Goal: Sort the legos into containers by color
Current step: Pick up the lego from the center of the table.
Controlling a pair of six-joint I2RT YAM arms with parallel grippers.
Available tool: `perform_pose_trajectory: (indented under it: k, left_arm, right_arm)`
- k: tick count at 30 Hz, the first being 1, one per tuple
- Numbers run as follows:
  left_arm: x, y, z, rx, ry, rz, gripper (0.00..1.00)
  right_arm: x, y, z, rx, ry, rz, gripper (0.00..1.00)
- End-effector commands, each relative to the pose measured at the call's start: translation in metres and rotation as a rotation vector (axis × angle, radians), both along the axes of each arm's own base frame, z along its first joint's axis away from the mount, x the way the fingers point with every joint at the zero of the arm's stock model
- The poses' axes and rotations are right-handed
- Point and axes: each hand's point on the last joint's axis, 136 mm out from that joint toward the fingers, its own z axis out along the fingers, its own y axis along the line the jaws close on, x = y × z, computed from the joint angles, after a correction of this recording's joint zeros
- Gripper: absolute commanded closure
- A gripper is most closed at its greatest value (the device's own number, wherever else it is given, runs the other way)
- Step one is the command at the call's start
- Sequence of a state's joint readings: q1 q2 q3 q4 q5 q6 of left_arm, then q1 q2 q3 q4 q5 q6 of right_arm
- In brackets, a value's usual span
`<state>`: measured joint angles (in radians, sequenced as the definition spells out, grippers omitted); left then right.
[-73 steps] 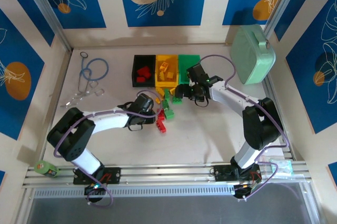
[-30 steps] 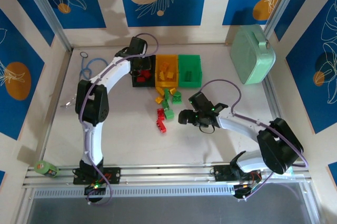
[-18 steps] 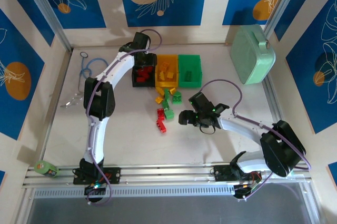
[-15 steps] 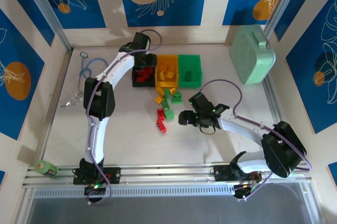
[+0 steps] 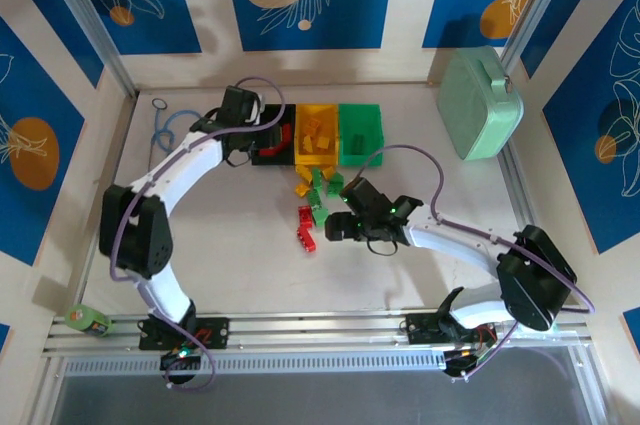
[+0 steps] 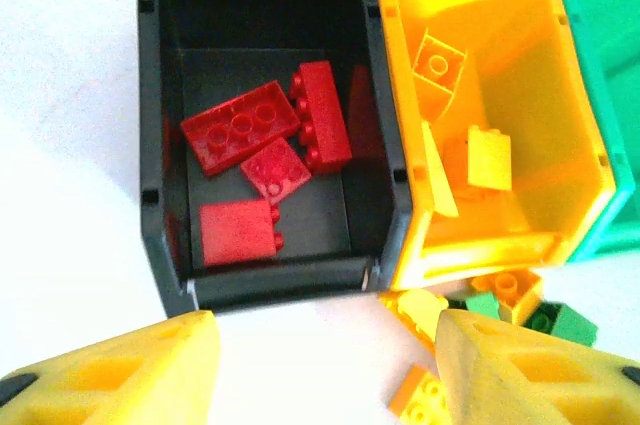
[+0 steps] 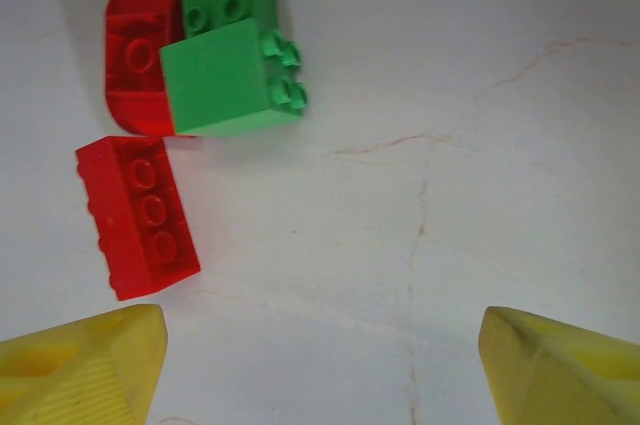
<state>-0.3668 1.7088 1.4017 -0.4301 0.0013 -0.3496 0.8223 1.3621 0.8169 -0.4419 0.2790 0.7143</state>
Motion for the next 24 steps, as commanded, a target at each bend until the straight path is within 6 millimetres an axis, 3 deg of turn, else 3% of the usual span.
perform_pose_trajectory:
  k: [1, 9, 24]
  left_arm:
    - [-0.015, 0.005, 0.003, -0.032, -0.030, 0.008, 0.42]
    - [-0.068, 0.028, -0.012, -0.054, -0.039, 0.054, 0.42]
    - [-0.129, 0.059, -0.047, -0.049, -0.011, 0.120, 0.44]
  right_arm:
    - [0.000, 0.008, 0.004, -0.028, -0.021, 0.039, 0.19]
    - [-0.007, 0.042, 0.001, -0.073, -0.024, 0.150, 0.23]
    - [-0.009, 0.094, -0.036, -0.182, 0.059, 0.265, 0.34]
